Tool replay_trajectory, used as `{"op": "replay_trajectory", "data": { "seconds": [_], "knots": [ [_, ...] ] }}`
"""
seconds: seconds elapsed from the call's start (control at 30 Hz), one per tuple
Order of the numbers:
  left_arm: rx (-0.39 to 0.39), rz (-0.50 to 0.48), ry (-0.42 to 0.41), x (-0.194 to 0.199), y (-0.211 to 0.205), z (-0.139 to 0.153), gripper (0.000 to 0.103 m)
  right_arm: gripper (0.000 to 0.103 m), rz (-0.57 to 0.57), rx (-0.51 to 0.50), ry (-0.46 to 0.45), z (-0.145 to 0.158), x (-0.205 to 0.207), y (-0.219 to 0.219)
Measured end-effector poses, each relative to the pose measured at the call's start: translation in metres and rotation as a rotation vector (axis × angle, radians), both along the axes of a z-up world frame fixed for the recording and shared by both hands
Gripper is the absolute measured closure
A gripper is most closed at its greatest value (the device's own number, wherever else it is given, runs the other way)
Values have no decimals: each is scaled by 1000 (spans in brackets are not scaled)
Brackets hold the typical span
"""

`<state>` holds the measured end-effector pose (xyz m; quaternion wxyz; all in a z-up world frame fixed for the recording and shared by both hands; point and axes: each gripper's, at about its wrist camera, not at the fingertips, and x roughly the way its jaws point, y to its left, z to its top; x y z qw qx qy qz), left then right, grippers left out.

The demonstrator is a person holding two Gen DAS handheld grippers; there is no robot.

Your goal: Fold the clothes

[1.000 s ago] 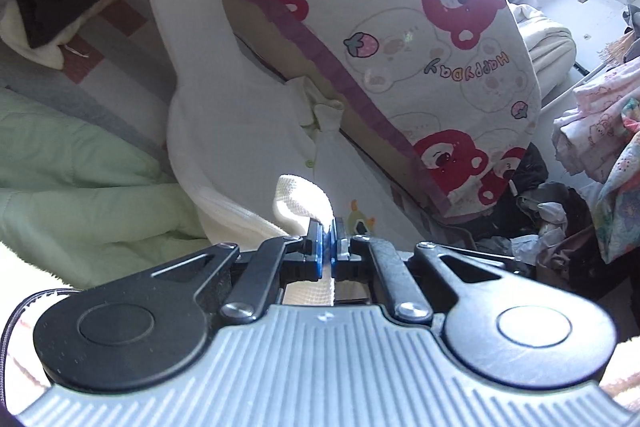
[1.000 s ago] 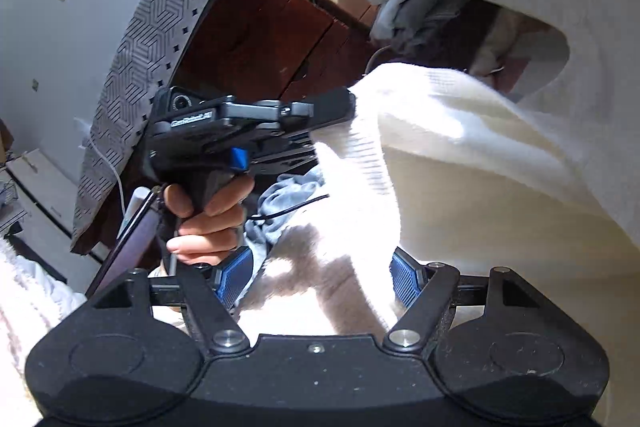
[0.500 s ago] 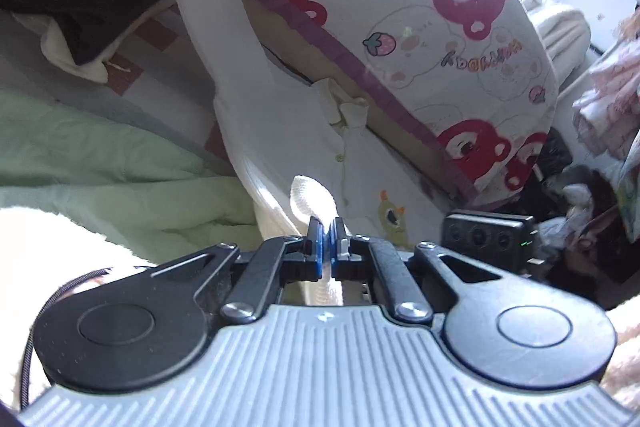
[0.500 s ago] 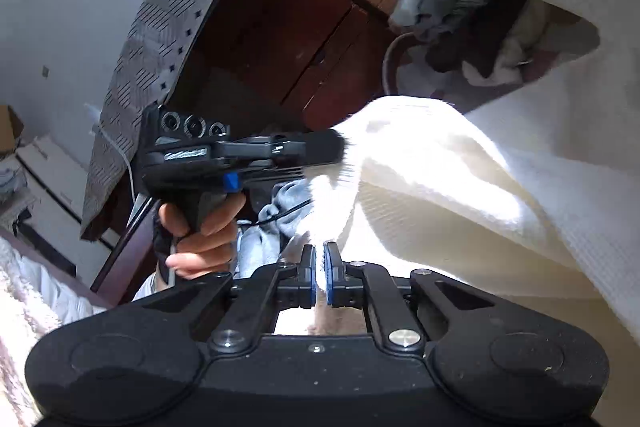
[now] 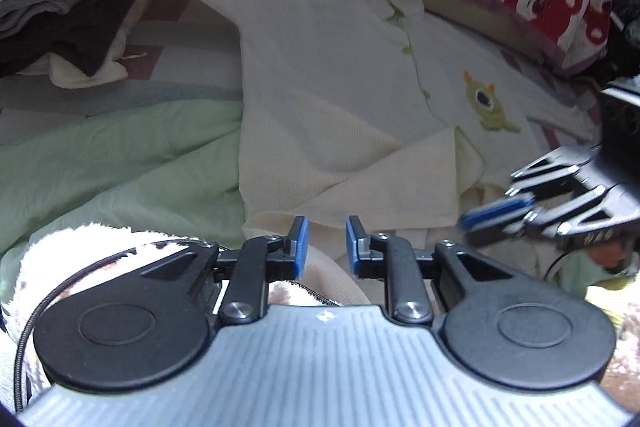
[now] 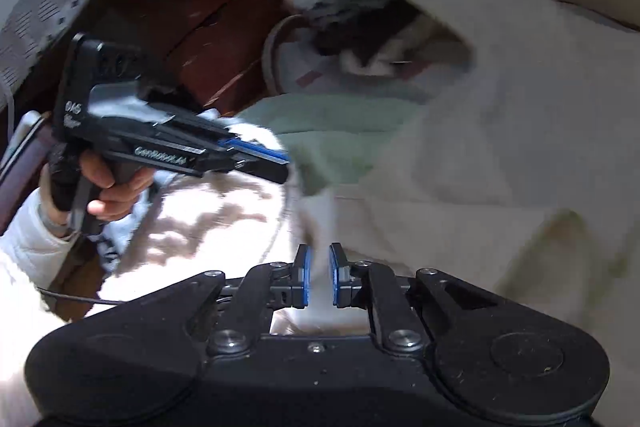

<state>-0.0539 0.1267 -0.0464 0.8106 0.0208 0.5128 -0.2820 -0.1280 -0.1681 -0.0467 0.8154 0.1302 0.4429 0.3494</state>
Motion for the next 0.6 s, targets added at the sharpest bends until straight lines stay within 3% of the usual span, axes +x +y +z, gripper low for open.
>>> {"op": "replay_trajectory", "data": {
  "seconds": [0.07, 0.1, 0.13, 0.27, 0.4, 0.53, 0.6],
  "knots": [
    [51, -29, 31, 3, -17, -12, 78, 84, -161, -72, 15, -2, -31, -50],
    [75, -46, 38, 4, -24, -15, 77, 76, -227, -110, 23, -3, -49, -69],
    [100, -66, 36, 3, -31, -17, 75, 68, -284, -152, 31, -4, -68, -84],
    [188, -131, 43, 2, -54, -25, 62, 59, -441, -273, 79, -14, -135, -117],
    [276, -151, 74, -2, -61, -35, 61, 52, -509, -303, 119, -28, -171, -111],
    [300, -134, 93, -8, -61, -42, 55, 48, -493, -305, 115, -41, -170, -90],
    [306, -123, 91, -9, -63, -44, 54, 45, -508, -362, 109, -47, -161, -80]
  ]
}}
